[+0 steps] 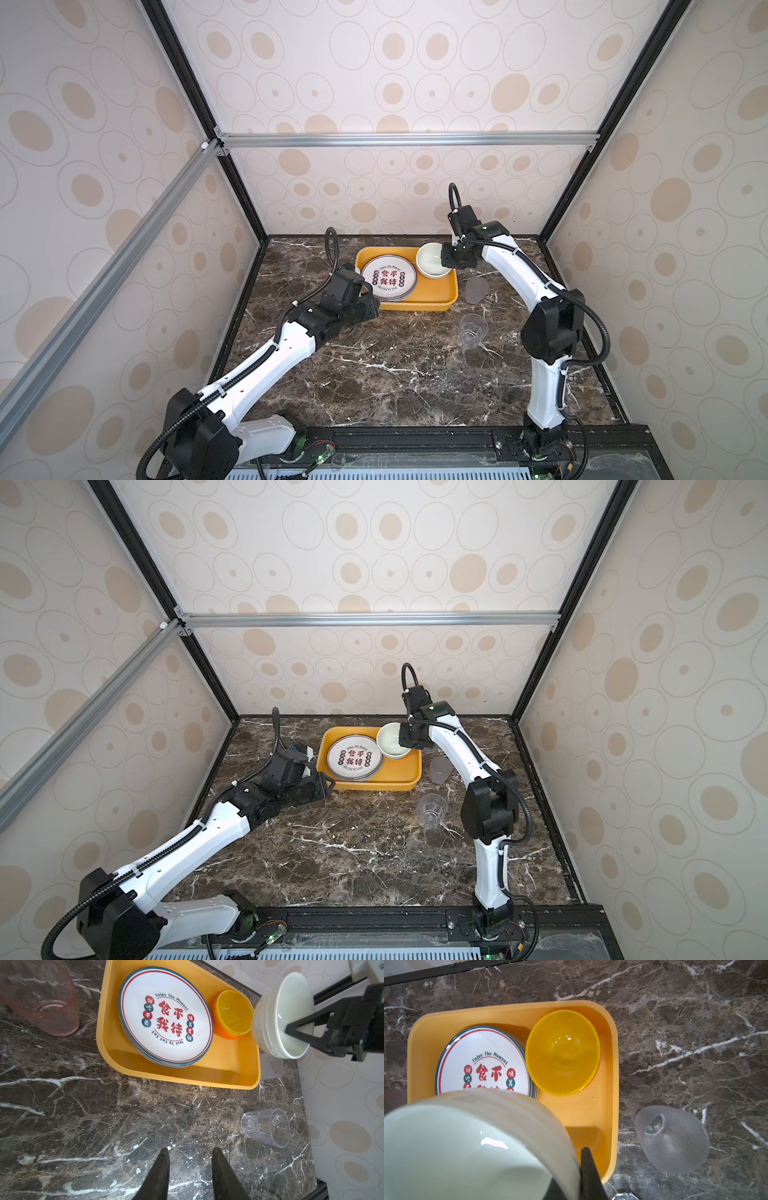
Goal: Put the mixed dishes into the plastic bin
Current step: 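Carry the white bowl with the right gripper over the yellow bowl in the bin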
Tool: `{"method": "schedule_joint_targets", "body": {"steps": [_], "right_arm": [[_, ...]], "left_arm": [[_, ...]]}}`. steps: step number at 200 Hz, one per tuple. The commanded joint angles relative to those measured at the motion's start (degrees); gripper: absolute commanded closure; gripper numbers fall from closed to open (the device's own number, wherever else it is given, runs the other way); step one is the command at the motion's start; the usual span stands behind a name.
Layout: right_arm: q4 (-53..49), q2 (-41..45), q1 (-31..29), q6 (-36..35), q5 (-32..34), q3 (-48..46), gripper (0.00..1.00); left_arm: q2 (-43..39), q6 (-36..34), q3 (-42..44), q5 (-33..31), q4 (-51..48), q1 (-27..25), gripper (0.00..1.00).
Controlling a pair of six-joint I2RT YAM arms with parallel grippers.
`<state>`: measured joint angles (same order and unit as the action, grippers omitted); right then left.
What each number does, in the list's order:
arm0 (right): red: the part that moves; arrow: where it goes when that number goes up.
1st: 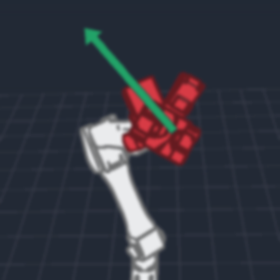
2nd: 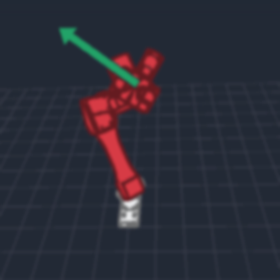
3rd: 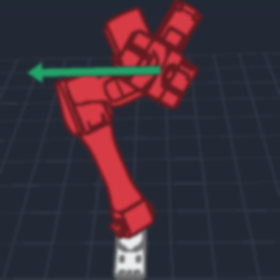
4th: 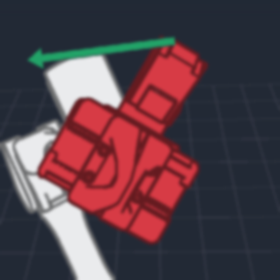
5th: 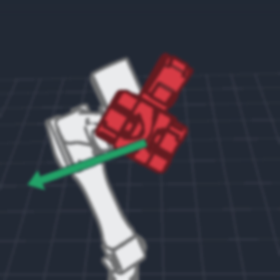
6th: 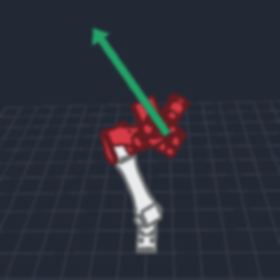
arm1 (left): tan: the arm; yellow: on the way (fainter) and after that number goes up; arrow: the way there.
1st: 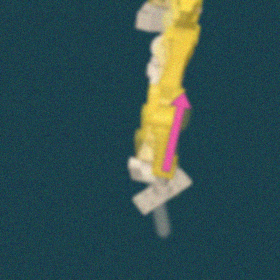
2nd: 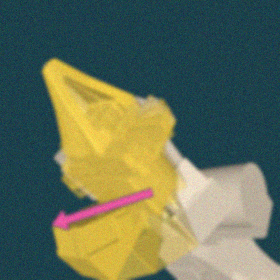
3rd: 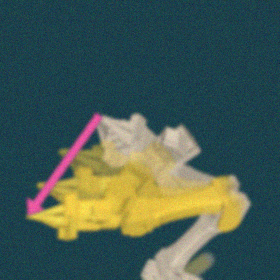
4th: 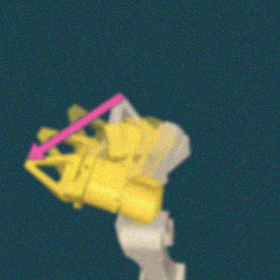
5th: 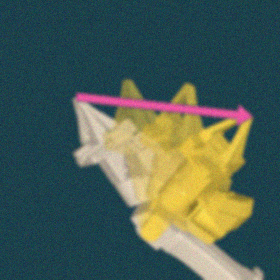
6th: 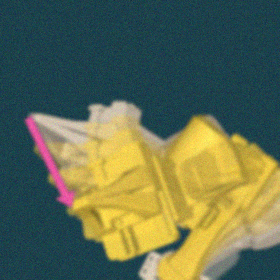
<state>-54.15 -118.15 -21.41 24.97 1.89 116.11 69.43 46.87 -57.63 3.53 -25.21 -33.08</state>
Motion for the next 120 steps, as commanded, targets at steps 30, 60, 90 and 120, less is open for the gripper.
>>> {"method": "schedule_joint_targets", "body": {"steps": [30, 60, 90, 120], "right_arm": [[-4.6, -9.1, 1.4, -0.7, 3.3, 13.0, 0.96], [-5.7, -13.1, 1.8, -0.9, 4.9, 18.6, 0.96], [-6.0, -15.7, 2.1, -1.0, 5.9, 21.5, 0.96], [-6.7, -17.7, 2.2, -1.2, 6.7, 24.0, 0.96]], "left_arm": [[-2.1, 1.5, 1.2, -1.5, -1.8, 0.9, 0.65], [-2.3, 1.4, 1.5, -1.4, -2.1, 1.3, 0.65], [-2.0, 1.3, 1.8, -1.1, -1.9, 1.7, 0.65], [-1.4, 1.3, 2.2, -0.5, -1.4, 2.0, 0.66]]}}
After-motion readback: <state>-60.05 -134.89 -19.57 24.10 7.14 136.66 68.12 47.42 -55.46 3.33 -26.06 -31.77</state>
